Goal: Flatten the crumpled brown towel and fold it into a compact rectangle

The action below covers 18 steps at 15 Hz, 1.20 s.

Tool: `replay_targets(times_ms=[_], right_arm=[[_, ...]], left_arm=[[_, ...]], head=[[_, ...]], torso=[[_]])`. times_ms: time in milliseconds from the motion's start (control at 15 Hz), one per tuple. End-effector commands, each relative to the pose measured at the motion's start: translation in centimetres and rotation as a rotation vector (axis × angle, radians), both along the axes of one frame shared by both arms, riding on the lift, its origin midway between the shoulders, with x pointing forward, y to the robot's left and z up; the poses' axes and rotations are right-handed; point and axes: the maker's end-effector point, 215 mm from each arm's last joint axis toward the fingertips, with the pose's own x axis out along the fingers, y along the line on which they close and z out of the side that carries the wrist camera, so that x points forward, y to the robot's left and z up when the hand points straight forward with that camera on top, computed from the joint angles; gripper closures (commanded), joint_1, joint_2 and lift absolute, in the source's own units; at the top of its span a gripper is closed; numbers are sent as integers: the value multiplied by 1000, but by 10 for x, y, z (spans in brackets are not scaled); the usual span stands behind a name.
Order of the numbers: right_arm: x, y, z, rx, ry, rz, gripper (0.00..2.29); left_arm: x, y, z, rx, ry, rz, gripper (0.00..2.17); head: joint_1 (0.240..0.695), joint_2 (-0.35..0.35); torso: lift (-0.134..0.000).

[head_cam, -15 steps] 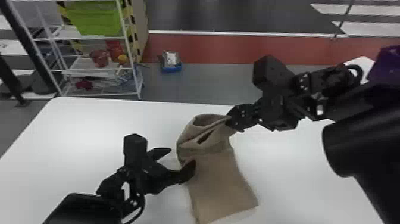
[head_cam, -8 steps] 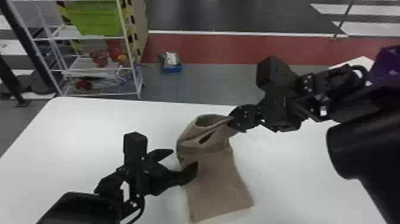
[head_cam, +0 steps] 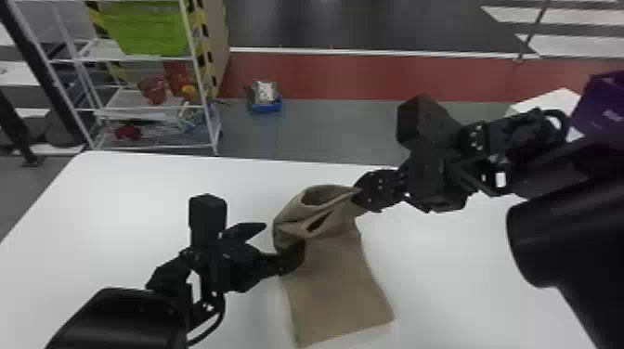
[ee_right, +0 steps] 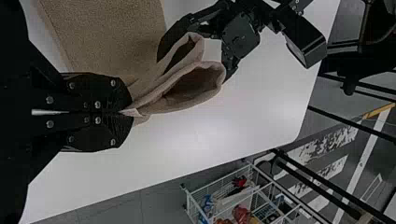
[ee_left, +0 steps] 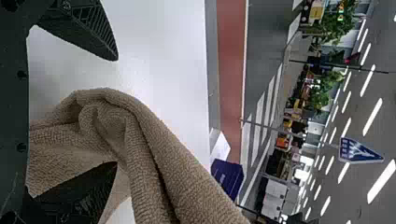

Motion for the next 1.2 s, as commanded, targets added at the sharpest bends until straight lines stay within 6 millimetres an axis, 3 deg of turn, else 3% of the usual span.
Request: replay_targets(times_ms=[0, 333, 600, 867, 1133], right_arm=[[-6, 1, 1, 5, 0, 8, 1295], [-11, -2, 10, 22, -15, 13, 1295], [-3, -10, 26, 51, -29, -2, 1295], [-24, -10, 13, 37, -9, 17, 1295], [-47, -21, -2, 13, 22, 25, 1295]], left_arm=[[7, 0, -3, 0, 4, 1, 87], [13, 0, -19, 8, 31, 1, 87], [12, -1, -16, 5, 28, -6, 87], [19, 8, -16, 8, 22, 16, 87], [13, 15, -13, -10, -6, 19, 87]], head=[[695, -34], [695, -36], [695, -42], [695, -42], [695, -38]], torso=[[-124], [-124], [-124], [-124], [-124]])
